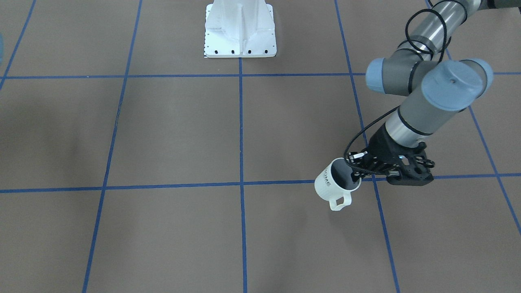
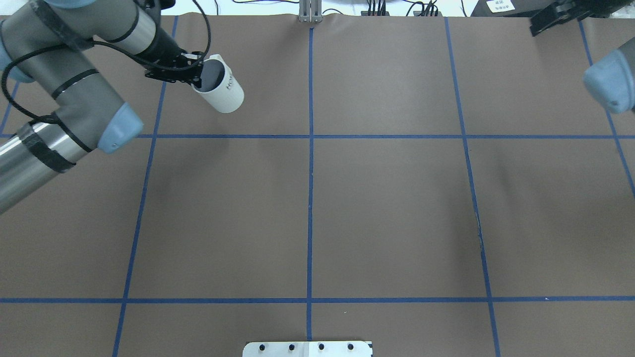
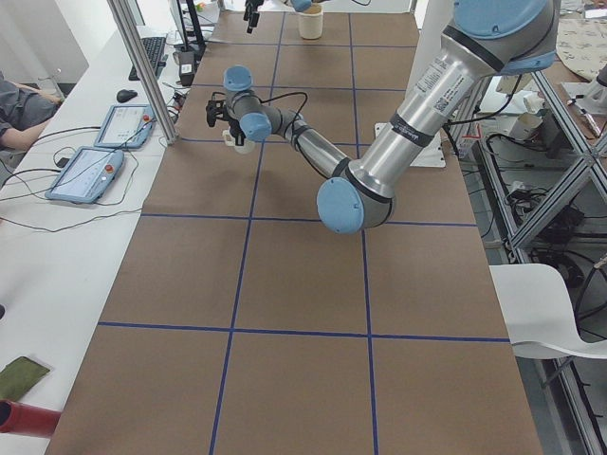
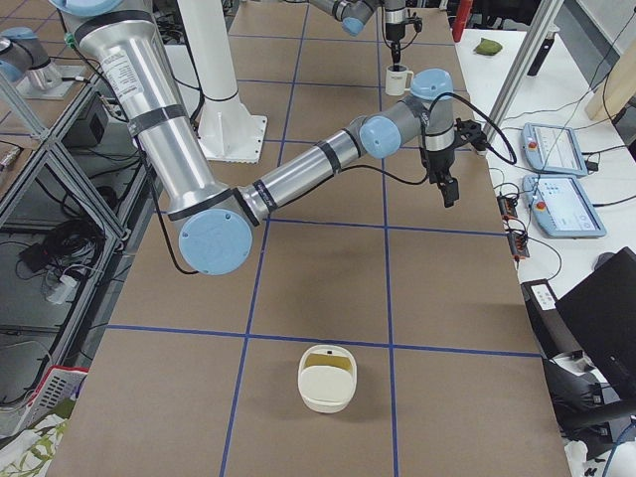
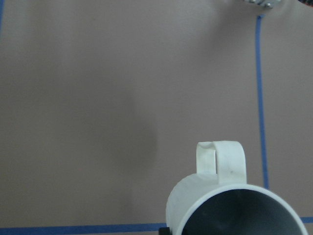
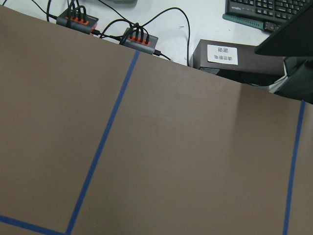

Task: Left arm hands cup to right arm to dump lemon

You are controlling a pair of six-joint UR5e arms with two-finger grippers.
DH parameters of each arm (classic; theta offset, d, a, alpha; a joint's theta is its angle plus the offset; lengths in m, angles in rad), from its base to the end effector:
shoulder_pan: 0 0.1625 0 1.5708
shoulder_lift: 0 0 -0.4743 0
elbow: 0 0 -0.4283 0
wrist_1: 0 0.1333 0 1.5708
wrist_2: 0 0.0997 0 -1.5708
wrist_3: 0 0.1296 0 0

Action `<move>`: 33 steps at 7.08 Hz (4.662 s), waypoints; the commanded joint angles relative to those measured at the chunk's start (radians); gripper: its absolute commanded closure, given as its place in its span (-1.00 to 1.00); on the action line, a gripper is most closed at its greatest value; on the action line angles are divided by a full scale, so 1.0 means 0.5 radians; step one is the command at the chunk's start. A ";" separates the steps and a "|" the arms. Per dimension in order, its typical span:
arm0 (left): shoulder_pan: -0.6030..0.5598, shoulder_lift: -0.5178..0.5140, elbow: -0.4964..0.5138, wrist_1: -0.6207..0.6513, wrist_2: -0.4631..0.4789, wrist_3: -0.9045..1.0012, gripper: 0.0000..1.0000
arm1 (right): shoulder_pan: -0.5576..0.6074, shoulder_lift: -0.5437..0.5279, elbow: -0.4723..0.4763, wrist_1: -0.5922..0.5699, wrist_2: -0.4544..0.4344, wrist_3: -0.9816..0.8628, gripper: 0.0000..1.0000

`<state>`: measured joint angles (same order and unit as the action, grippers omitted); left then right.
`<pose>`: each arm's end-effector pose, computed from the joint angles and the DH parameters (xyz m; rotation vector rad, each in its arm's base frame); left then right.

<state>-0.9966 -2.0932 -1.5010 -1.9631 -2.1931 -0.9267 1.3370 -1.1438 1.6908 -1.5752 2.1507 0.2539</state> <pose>0.3680 -0.6752 0.3816 0.1983 0.9814 -0.0598 -0.1024 -0.6989 0.4128 0.3749 -0.6758 -0.1382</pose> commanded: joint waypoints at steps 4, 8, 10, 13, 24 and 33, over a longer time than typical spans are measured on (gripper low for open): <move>-0.228 0.722 -0.204 -0.016 -0.010 0.876 1.00 | 0.366 -0.047 -0.383 -0.083 0.273 -0.675 -0.99; -0.243 0.925 -0.244 -0.022 -0.016 0.997 0.88 | 0.415 -0.139 -0.479 -0.053 0.307 -0.790 -0.99; -0.243 0.934 -0.241 -0.028 -0.010 0.997 0.60 | 0.415 -0.182 -0.467 -0.043 0.288 -0.793 -0.99; -0.246 0.925 -0.250 -0.016 -0.013 1.000 -1.00 | 0.415 -0.188 -0.479 0.009 0.288 -0.778 -0.99; -1.201 0.977 -0.332 0.806 -0.133 1.976 -1.00 | 0.317 -0.359 -0.534 -0.182 0.202 -0.738 -1.00; -1.201 1.057 -0.428 0.781 -0.302 2.031 -1.00 | 0.287 -0.446 -0.550 -0.034 0.147 -0.732 -1.00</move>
<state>-1.5962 -1.5649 -1.6989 -1.5721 -2.3429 0.0877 1.4807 -1.3677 1.4164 -1.5947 2.2241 -0.1132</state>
